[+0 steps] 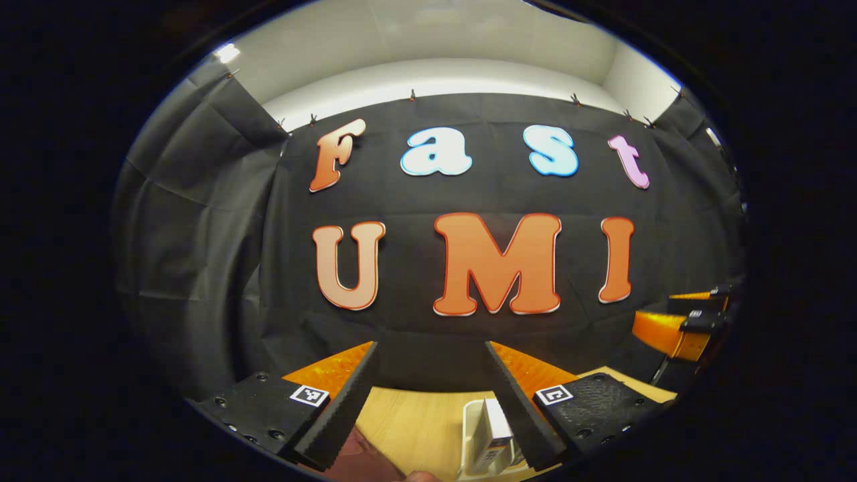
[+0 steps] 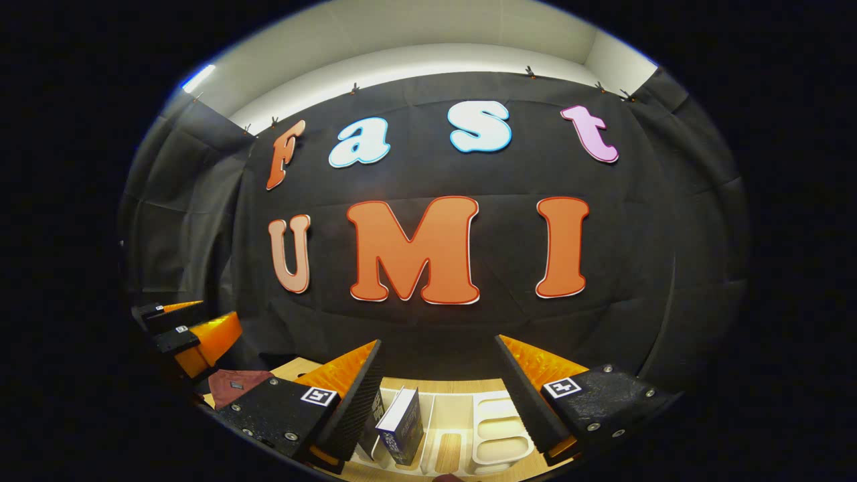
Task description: Open the schoolbag, grab two books from the bookshelf and put them into the schoolbag.
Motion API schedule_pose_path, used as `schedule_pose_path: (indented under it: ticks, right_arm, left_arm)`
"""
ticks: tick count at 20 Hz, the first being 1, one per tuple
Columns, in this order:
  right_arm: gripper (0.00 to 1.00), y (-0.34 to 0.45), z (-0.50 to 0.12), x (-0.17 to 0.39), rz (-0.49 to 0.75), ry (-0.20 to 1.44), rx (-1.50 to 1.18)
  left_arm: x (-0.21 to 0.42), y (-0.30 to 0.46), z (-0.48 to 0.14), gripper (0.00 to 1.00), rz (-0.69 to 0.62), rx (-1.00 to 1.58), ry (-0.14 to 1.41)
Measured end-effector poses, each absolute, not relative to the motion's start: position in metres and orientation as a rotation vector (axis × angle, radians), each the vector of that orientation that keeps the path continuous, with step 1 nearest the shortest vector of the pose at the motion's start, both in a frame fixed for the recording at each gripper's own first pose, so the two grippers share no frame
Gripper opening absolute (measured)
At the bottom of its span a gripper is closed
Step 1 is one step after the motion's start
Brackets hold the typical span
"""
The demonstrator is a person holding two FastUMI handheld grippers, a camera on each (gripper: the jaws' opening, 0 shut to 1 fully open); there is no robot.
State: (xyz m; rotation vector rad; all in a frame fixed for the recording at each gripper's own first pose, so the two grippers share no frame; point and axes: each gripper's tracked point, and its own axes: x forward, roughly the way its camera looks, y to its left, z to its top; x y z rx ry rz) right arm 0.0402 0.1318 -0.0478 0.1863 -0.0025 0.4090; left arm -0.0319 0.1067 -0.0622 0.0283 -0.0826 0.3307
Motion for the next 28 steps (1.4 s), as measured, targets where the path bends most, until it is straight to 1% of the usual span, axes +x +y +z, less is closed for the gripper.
schedule_pose_path:
  ticks: [5,11,16,19,23,28]
  right_arm:
    - [0.96,0.141,-0.055,0.047,0.35,0.026,0.163]
    - [0.96,0.148,-0.066,0.047,0.329,0.049,0.121]
    - [0.96,0.152,-0.076,0.048,0.325,0.077,0.122]
    - [0.96,0.153,-0.079,0.05,0.317,0.082,0.109]
    - [0.96,0.151,-0.084,0.05,0.306,0.092,0.1]
    - [0.96,0.15,-0.091,0.051,0.297,0.106,0.087]
  left_arm:
    - [-0.026,0.15,-0.131,0.95,0.338,0.126,0.068]
    - [-0.039,0.161,-0.219,0.95,0.289,0.329,0.254]
    - [-0.067,0.172,-0.298,0.97,0.273,0.469,0.496]
    - [-0.081,0.172,-0.335,0.97,0.242,0.563,0.577]
    - [-0.099,0.169,-0.38,0.97,0.193,0.624,0.681]
    - [-0.121,0.166,-0.414,0.97,0.154,0.654,0.761]
